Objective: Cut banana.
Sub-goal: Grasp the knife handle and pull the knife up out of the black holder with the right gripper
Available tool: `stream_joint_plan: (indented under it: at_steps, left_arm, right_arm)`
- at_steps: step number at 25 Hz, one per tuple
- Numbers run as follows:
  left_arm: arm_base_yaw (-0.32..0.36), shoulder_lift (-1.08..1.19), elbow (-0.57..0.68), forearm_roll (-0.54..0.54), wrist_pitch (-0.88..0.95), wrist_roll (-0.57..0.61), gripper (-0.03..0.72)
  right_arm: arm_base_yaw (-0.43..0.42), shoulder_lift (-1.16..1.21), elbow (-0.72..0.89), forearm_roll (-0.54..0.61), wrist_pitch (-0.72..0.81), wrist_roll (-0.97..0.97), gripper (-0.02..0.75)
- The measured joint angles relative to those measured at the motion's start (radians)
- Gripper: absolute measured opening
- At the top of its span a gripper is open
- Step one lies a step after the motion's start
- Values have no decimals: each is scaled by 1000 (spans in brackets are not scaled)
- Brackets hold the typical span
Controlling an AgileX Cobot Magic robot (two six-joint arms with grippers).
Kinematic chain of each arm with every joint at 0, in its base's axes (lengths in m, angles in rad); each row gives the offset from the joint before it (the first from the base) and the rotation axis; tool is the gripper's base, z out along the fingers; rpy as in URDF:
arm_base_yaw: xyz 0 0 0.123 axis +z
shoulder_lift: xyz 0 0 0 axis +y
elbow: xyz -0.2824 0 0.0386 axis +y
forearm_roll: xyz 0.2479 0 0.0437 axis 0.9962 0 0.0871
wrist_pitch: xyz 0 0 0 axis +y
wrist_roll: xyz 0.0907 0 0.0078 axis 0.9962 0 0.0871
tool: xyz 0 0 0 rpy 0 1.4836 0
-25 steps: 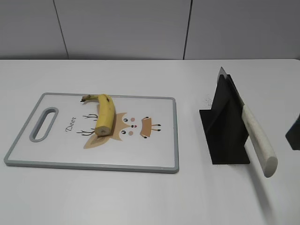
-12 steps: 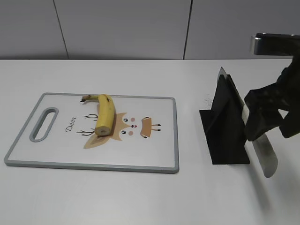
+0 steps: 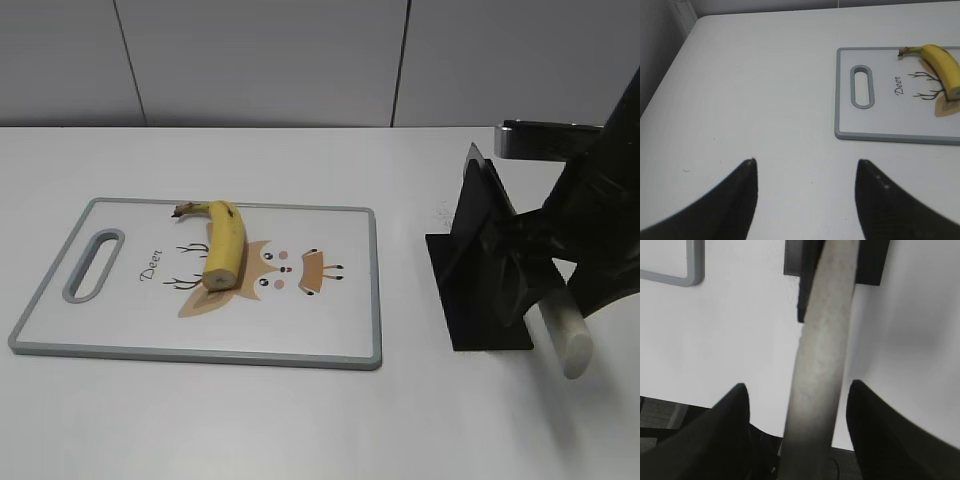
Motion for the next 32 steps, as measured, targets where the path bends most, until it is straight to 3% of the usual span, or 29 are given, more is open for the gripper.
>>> stream_joint_plan:
  at_steps: [9, 11, 13, 32]
  left_arm:
    - [0, 0, 0, 0, 0, 0, 589]
    - [0, 0, 0, 0, 0, 0, 589]
    - [0, 0, 0, 0, 0, 0, 589]
    - [0, 0, 0, 1, -1, 0, 589]
  right_arm:
    - [0, 33, 0, 1, -3, 3, 380]
    - [0, 33, 0, 1, -3, 3, 302]
    - [0, 33, 0, 0, 4, 15, 170]
    - [-1, -22, -3, -1, -5, 39, 174]
